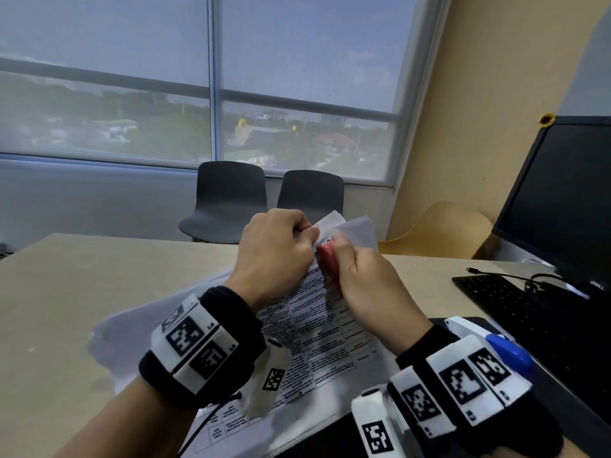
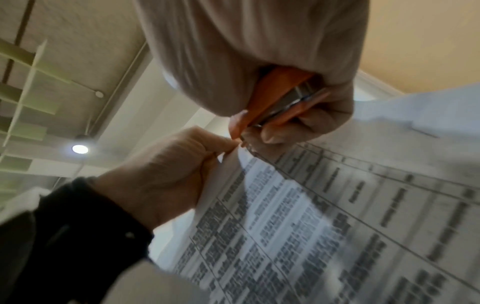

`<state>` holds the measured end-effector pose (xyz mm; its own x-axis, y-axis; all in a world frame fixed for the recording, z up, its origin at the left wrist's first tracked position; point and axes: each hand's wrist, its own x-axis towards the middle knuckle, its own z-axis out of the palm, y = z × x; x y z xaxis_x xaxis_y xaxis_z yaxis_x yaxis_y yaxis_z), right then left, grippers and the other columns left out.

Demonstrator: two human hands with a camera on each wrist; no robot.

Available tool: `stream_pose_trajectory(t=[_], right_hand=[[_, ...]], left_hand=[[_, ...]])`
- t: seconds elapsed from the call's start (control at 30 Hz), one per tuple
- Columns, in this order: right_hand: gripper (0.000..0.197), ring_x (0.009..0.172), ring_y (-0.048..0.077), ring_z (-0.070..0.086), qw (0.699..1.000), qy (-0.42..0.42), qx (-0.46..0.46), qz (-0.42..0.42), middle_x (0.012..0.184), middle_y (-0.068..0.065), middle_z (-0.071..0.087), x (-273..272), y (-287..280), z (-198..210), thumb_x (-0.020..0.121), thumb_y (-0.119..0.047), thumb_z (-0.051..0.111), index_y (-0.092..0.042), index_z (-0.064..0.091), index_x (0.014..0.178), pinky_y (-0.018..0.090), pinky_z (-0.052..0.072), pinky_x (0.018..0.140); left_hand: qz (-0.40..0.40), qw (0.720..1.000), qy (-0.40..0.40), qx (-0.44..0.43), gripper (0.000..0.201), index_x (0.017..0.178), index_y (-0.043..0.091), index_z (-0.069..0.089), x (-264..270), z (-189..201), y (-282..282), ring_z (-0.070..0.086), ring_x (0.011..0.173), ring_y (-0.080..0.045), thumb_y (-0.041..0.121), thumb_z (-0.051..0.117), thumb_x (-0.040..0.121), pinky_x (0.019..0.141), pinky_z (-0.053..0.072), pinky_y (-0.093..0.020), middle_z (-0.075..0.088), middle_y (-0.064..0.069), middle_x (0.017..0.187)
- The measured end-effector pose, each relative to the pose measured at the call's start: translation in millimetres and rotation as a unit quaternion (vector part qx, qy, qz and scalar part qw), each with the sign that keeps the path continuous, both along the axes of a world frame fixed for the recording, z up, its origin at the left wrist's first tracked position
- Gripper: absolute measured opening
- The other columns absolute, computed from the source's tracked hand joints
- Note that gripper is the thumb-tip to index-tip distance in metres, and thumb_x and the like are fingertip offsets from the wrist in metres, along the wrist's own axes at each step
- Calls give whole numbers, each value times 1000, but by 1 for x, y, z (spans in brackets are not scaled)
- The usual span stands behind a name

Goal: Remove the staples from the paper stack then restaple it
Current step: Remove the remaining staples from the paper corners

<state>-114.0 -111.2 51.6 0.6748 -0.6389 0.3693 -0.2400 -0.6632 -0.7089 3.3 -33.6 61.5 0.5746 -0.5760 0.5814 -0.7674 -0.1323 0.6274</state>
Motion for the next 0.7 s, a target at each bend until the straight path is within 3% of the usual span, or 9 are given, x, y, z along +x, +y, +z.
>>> stream_pose_trajectory(t=[0.1,0.2,0.33,0.43,0.57,0.7], right_hand=[[56,75,21,57,1000,-8,-23,-10,75,9,62,3,1,-1,105,-48,21,-16,56,74,34,39,67],[58,60,15,53,994,-95,-47,-1,60,5,57,5,9,-14,104,-45,22,-13,54,69,22,36,54],[54,60,13,55,983,-178,-44,20,64,2,60,10,12,-29,101,-47,23,-14,59,79,20,38,51],[50,56,6,54,980,-195,-37,29,63,-3,58,10,12,-30,100,-48,26,-14,60,85,16,38,50],[49,54,6,49,976,-211,-51,27,61,-1,55,12,10,-27,99,-50,26,-16,59,84,21,38,50],[48,54,5,48,984,-173,-42,29,60,-1,54,8,5,-23,101,-50,26,-20,58,81,25,41,53]], left_hand=[[14,1000,-7,-17,31,64,23,60,-4,0,-1,52,60,-13,25,63,94,63,37,-26,57,10,58],[8,999,9,-37,28,67,17,65,-3,2,0,57,64,-16,24,63,94,64,40,-28,61,8,60],[-7,998,31,-48,28,69,12,69,1,2,-1,61,67,-20,24,63,93,65,48,-32,65,2,62],[-20,997,57,-45,28,69,14,70,5,4,0,64,70,-19,25,63,94,71,56,-37,67,2,64],[-39,996,68,-46,29,69,14,70,5,3,0,65,68,-19,27,62,94,72,58,-40,67,-1,63],[-52,995,70,-45,29,70,15,70,5,4,1,64,66,-16,28,61,94,71,57,-40,67,1,63]])
